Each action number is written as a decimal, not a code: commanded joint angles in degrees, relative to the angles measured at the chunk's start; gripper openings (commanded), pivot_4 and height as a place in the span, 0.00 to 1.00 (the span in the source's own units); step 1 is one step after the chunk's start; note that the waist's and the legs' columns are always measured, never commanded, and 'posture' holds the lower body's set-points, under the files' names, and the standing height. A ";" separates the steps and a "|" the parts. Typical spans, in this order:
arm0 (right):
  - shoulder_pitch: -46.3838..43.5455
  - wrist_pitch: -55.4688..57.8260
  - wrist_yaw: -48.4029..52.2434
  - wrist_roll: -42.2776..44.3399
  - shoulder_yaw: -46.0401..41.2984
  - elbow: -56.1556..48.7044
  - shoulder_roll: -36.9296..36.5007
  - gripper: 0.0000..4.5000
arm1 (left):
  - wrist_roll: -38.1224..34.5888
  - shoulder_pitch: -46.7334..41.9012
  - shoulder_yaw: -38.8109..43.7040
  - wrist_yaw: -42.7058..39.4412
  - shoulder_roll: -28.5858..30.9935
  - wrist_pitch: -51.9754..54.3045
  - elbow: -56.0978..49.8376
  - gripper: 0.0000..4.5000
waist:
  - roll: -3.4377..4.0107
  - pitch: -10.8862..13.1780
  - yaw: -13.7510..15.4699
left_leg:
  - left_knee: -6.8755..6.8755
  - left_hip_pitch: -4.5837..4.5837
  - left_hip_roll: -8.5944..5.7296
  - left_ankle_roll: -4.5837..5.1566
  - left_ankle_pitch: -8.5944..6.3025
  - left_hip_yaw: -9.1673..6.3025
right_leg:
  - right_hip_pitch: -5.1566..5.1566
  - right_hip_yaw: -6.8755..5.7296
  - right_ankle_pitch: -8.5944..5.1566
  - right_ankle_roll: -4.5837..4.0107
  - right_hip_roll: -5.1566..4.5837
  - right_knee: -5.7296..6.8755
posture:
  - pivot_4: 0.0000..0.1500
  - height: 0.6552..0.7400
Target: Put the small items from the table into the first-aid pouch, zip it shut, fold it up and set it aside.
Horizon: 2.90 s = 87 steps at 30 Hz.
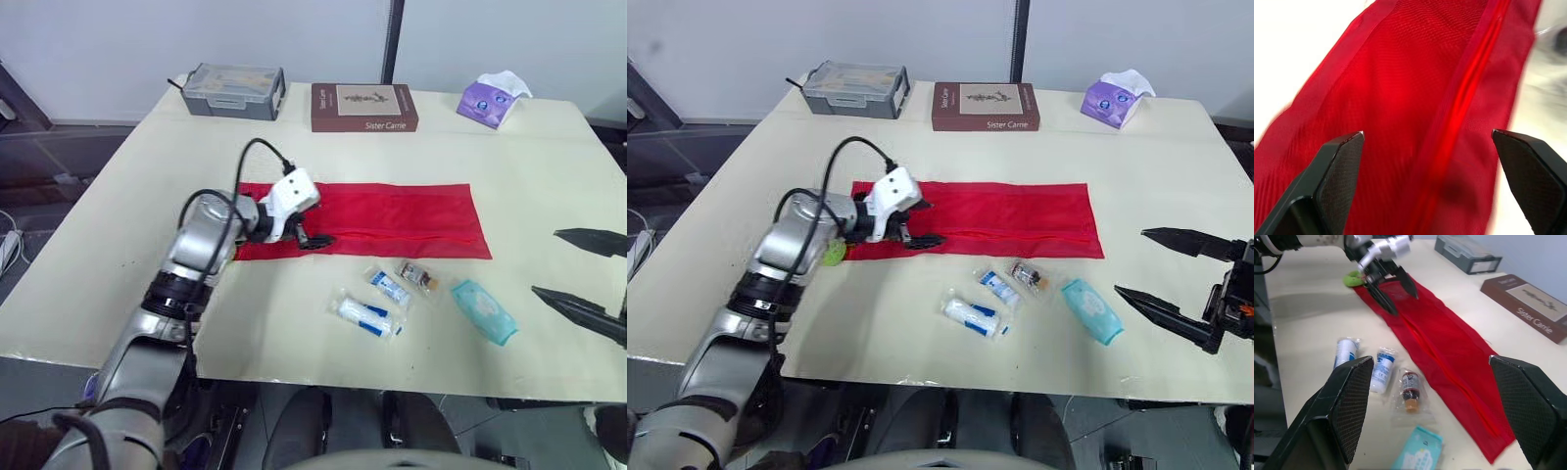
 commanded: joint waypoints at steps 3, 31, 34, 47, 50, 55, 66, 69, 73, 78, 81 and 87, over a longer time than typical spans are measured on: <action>1.43 -1.67 -2.23 1.53 -2.27 -3.28 1.25 0.89 | 5.82 -1.96 -4.32 4.54 -2.08 -6.13 4.43 0.99 | 0.04 -0.02 0.16 | -0.02 0.06 0.04 0.00 0.00 0.02 | 0.00 0.03 -0.01 0.00 0.02 0.02 | 1.00 1.00; 5.30 -1.61 -7.84 5.71 -1.59 -7.96 1.16 0.89 | -10.29 -6.12 3.44 -14.84 -0.45 8.19 10.25 0.01 | 0.05 -0.03 0.13 | -0.01 0.00 0.06 0.01 0.00 -0.04 | -0.01 0.03 -0.01 -0.01 -0.03 0.02 | 1.00 1.00; 5.38 -1.38 -8.51 6.38 -1.03 -8.56 1.08 0.89 | -10.84 -4.98 4.05 -14.96 1.39 9.33 8.47 0.01 | 0.05 -0.03 0.15 | -0.01 0.00 0.06 0.01 0.00 -0.03 | 0.00 0.03 -0.01 -0.03 -0.04 0.03 | 1.00 1.00; 9.81 -0.70 -3.86 7.26 -7.47 -6.46 -1.68 0.89 | -6.27 -6.33 3.41 -10.24 1.48 -6.14 17.30 0.01 | 0.04 -0.03 0.40 | 0.00 -0.01 0.04 0.01 -0.01 -0.03 | 0.01 0.03 -0.06 -0.11 -0.05 0.02 | 1.00 1.00; 11.07 -1.15 -0.33 6.00 -9.37 -3.96 -2.54 0.89 | -5.10 -7.30 3.13 -8.54 -0.30 -9.34 19.93 0.01 | 0.01 -0.05 0.42 | 0.02 -0.03 0.02 0.02 -0.01 -0.04 | 0.02 0.02 -0.04 -0.07 -0.06 0.01 | 1.00 1.00; 10.97 -0.53 1.54 6.43 -10.48 -3.29 -3.53 0.89 | -4.34 -7.61 2.92 -9.49 -1.21 -12.85 21.74 0.01 | 0.02 -0.04 0.22 | 0.02 -0.02 0.04 0.03 -0.01 -0.05 | 0.01 0.02 -0.02 -0.05 -0.04 0.01 | 1.00 1.00; 6.33 5.79 -18.06 10.30 3.98 -17.06 -6.39 0.89 | -2.57 -9.74 3.09 -11.99 -1.22 -18.17 27.25 0.01 | 0.01 -0.05 0.11 | 0.02 -0.02 0.08 0.02 -0.01 -0.03 | 0.00 0.03 -0.03 -0.07 -0.05 0.01 | 1.00 1.00; 0.95 7.05 -23.75 8.36 18.50 -19.83 -8.44 0.89 | -2.47 -9.90 2.77 -12.94 -1.37 -18.10 27.04 0.01 | -0.04 -0.08 0.16 | 0.02 -0.05 0.08 0.02 -0.01 -0.04 | -0.04 0.01 -0.03 -0.08 -0.07 0.03 | 1.00 1.00; -14.93 15.64 -34.51 0.38 44.22 -19.66 -8.63 0.89 | -2.43 -9.38 2.37 -14.37 -1.30 -17.60 25.70 0.01 | -0.15 -0.12 -0.01 | 0.09 -0.10 0.05 0.02 -0.01 0.00 | -0.12 0.03 -0.10 -0.20 -0.09 0.03 | 1.00 1.00; -29.38 22.71 -37.55 -3.94 61.70 -12.92 0.19 0.89 | -2.07 -8.90 2.42 -15.02 -1.27 -16.72 24.27 0.01 | -0.17 -0.11 0.18 | 0.07 -0.19 0.04 0.01 0.00 -0.02 | -0.22 0.03 -0.11 -0.25 -0.06 0.06 | 1.00 1.00; -33.15 24.06 -37.30 -7.97 67.84 -8.72 3.46 0.89 | -1.99 -8.31 2.46 -15.12 -1.35 -16.01 22.95 0.01 | -0.17 -0.12 0.21 | 0.08 -0.21 0.00 0.03 -0.01 -0.01 | -0.22 0.02 -0.11 -0.23 -0.08 0.05 | 1.00 1.00; -35.00 24.52 -36.36 -14.88 73.60 -2.68 6.33 0.89 | -2.15 -7.13 2.74 -14.72 -1.33 -14.16 20.22 0.01 | -0.17 -0.13 0.12 | 0.09 -0.18 0.00 0.03 -0.01 -0.01 | -0.21 0.03 0.01 -0.03 -0.05 0.09 | 1.00 1.00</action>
